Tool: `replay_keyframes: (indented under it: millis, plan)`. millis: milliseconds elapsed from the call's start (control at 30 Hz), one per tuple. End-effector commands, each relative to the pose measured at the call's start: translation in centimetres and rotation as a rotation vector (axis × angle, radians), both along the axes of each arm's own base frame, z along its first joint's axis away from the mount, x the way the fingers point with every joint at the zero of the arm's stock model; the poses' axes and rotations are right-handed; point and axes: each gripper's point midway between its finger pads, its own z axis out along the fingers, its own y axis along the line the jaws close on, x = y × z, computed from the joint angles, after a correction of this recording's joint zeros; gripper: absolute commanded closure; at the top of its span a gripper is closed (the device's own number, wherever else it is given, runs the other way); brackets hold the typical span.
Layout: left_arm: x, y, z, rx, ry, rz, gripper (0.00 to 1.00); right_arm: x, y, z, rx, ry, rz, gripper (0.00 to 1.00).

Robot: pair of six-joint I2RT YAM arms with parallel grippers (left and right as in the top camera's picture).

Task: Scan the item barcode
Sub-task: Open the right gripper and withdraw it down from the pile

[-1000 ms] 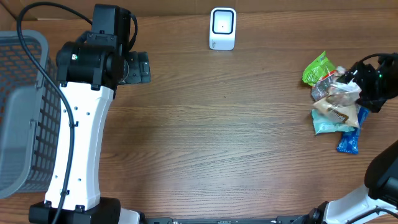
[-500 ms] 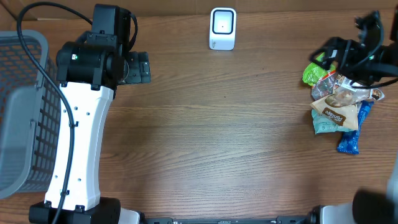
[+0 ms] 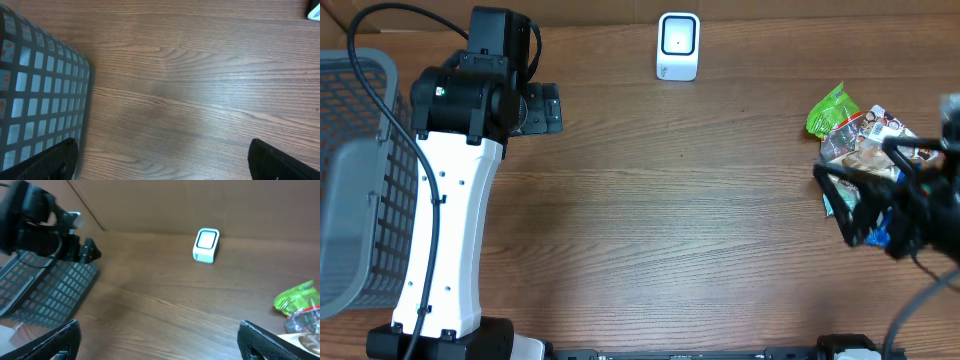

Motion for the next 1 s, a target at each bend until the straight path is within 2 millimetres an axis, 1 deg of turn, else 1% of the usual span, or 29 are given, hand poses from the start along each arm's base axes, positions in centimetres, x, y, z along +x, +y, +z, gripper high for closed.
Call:
replay_keyframes:
  millis: [0, 33, 100, 200, 267, 433, 533, 633, 733, 967]
  plan:
    - [-0.2, 0.3, 1.3, 0.011, -0.034, -0.004, 0.01, -1.1, 0.0, 0.7, -0.005, -0.04, 0.003, 0.0]
    - [-0.2, 0.3, 1.3, 0.011, -0.034, -0.004, 0.0, -1.4, -0.1, 0.7, -0.01, -0.043, -0.001, 0.0]
    - [-0.2, 0.3, 1.3, 0.011, -0.034, -0.004, 0.0, -1.4, -1.2, 0.0, -0.047, -0.027, -0.058, 0.0]
    - [-0.2, 0.3, 1.3, 0.011, -0.034, -0.004, 0.0, -0.5, -3.2, -1.3, -0.115, 0.01, -0.169, 0.0]
    - [-0.2, 0.3, 1.3, 0.011, -0.034, -0.004, 0.0, 0.4, -4.0, -2.1, -0.143, 0.025, -0.212, 0.0]
    - [-0.2, 0.3, 1.3, 0.011, -0.034, -0.004, 0.0, 3.1, -4.4, -3.3, -0.147, -0.013, -0.239, 0.0]
    - [-0.2, 0.3, 1.3, 0.011, -0.034, -0.004, 0.0, 4.7, -4.7, -4.4, -0.147, -0.089, -0.266, 0.0]
    - [-0.2, 0.3, 1.3, 0.011, -0.034, -0.004, 0.0, 5.7, -4.9, -5.8, -0.135, -0.183, -0.281, 0.0]
    - [-0.2, 0.3, 1.3, 0.011, -0.034, -0.004, 0.0, 5.9, -5.2, -8.1, -0.128, -0.261, -0.304, 0.0]
    - [-0.2, 0.3, 1.3, 0.011, -0.035, -0.004, 0.0, 5.4, -6.2, -15.0, -0.117, -0.369, -0.355, 0.0]
